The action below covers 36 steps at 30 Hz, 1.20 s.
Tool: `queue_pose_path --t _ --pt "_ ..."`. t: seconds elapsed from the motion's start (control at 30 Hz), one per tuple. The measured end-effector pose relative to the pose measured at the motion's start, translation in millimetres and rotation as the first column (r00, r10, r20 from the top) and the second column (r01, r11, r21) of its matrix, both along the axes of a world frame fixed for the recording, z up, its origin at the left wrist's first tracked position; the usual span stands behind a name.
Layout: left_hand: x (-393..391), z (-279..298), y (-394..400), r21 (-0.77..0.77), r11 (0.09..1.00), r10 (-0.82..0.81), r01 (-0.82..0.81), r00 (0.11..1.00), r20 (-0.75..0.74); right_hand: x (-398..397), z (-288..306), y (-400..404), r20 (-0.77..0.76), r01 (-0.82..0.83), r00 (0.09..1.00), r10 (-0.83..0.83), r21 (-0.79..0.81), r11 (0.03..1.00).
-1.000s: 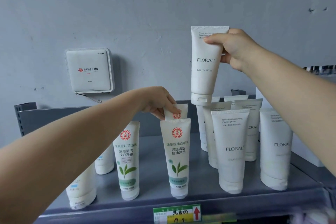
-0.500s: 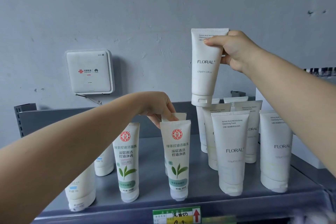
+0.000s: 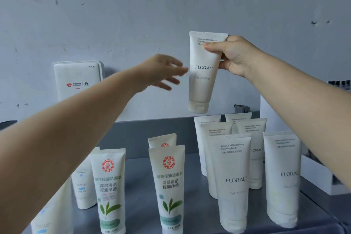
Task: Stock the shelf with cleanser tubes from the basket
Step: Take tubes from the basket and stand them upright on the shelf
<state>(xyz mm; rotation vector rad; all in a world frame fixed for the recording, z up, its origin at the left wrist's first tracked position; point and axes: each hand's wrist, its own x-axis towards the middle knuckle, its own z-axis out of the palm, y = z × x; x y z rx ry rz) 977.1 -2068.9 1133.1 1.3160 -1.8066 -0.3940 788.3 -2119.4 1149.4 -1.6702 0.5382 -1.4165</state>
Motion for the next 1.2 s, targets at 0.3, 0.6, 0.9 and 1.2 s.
queue_pose_path --t 0.3,0.6,0.9,1.2 --pt "-27 40 -43 -0.144 0.988 0.057 -0.059 0.998 -0.017 0 7 -45 -0.163 0.017 0.986 -0.032 -0.091 0.996" --pt "-39 33 -87 -0.006 0.986 0.167 -0.167 0.985 0.043 -10 7 -87 -0.464 0.107 0.871 -0.162 -0.144 0.984" --pt "-42 5 -122 0.234 0.934 0.208 -0.268 0.945 0.252 -4 -23 -122 -0.783 0.073 0.6 -0.165 -0.151 0.986" --pt "-41 -31 -134 0.482 0.837 0.084 -0.26 0.931 0.355 6 -52 -133 -0.942 0.006 0.324 -0.093 -0.096 0.995"
